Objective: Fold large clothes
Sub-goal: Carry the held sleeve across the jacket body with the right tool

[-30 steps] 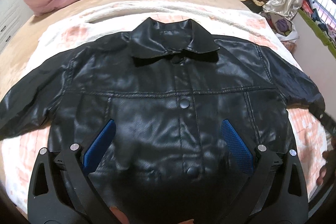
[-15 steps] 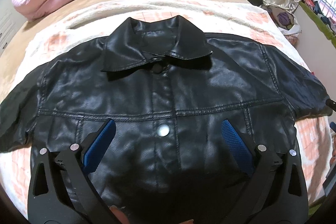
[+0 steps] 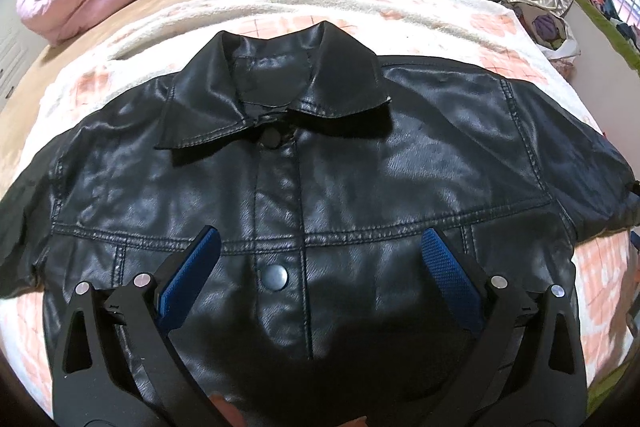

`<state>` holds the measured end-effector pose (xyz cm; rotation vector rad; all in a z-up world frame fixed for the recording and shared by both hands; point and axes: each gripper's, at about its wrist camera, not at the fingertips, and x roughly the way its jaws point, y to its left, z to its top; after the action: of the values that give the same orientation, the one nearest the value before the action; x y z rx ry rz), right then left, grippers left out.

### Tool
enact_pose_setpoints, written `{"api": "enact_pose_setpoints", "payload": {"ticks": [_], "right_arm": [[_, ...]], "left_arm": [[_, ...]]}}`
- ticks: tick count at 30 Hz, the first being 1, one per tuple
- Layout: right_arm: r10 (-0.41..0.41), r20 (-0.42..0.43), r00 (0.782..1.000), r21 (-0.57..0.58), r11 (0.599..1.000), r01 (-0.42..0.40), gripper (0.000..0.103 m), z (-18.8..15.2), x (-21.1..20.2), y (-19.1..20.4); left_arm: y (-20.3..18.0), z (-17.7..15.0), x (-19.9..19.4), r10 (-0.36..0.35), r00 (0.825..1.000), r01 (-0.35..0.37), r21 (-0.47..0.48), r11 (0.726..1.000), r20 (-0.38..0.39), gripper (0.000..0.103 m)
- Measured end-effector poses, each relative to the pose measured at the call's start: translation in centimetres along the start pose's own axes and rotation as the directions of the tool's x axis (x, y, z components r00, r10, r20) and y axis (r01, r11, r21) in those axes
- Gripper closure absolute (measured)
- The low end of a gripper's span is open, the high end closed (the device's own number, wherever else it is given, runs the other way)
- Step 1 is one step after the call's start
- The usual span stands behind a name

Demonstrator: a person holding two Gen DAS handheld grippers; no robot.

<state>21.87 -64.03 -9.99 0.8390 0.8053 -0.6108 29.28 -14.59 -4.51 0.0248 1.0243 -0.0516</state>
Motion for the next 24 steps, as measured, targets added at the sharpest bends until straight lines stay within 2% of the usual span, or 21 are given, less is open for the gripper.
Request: {"api": "enact_pose_setpoints", "payload": {"ticks": [4, 5, 7, 8, 9, 10, 13, 18, 20, 24], "right_arm": [[0.063, 0.045, 0.997, 0.031, 0.997, -0.065, 0.005, 0.3, 0.3, -0.4], [0.090, 0.056, 0.994, 0.032, 0.995, -0.092, 0.013, 0.4, 0.3, -0.4], [0.110, 0.077, 0.991, 0.024, 0.993, -0.112, 0.050, 0.6, 0.3, -0.3], [0.127, 0.089, 0.988, 0.014, 0.992, -0.129, 0.058, 0.6, 0.1, -0.4], [0.154, 0.097, 0.983, 0.011, 0.988, -0.156, 0.074, 0.7, 0.0, -0.4], [0.187, 0.107, 0.977, 0.012, 0.982, -0.189, 0.083, 0.7, -0.2, -0.5], [0.265, 0.153, 0.952, -0.028, 0.964, -0.264, 0.090, 1.0, -1.7, 0.1], [0.390, 0.230, 0.892, -0.155, 0.919, -0.362, 0.093, 0.8, -6.2, 2.7], [0.440, 0.238, 0.866, -0.218, 0.893, -0.393, 0.093, 0.5, -8.2, 4.4], [0.515, 0.220, 0.829, -0.340, 0.837, -0.429, 0.094, -0.7, -11.4, 8.2]], "left_arm": [[-0.4, 0.3, 0.2, -0.025, 1.000, 0.025, -0.011, 1.000, 0.005, 0.009], [-0.5, 0.4, 0.2, -0.025, 1.000, 0.025, -0.012, 1.000, 0.013, 0.009], [-0.8, 0.4, 0.1, -0.027, 1.000, 0.027, -0.009, 1.000, 0.017, 0.009], [-0.9, 0.4, 0.0, -0.030, 0.999, 0.030, -0.008, 1.000, 0.017, 0.009], [-1.0, 0.5, -0.2, -0.034, 0.999, 0.034, -0.006, 0.999, 0.018, 0.009], [-1.1, 0.5, -0.3, -0.036, 0.999, 0.036, -0.004, 0.999, 0.022, 0.009], [-0.9, 0.7, -1.1, -0.038, 0.999, 0.039, -0.010, 0.999, 0.038, 0.009], [0.2, 1.3, -2.6, -0.045, 0.997, 0.046, -0.026, 0.999, 0.061, 0.009], [0.9, 1.7, -3.4, -0.034, 0.997, 0.037, -0.034, 0.999, 0.071, 0.009], [2.1, 2.3, -4.8, -0.038, 0.995, 0.042, -0.039, 0.998, 0.091, 0.009]]}}
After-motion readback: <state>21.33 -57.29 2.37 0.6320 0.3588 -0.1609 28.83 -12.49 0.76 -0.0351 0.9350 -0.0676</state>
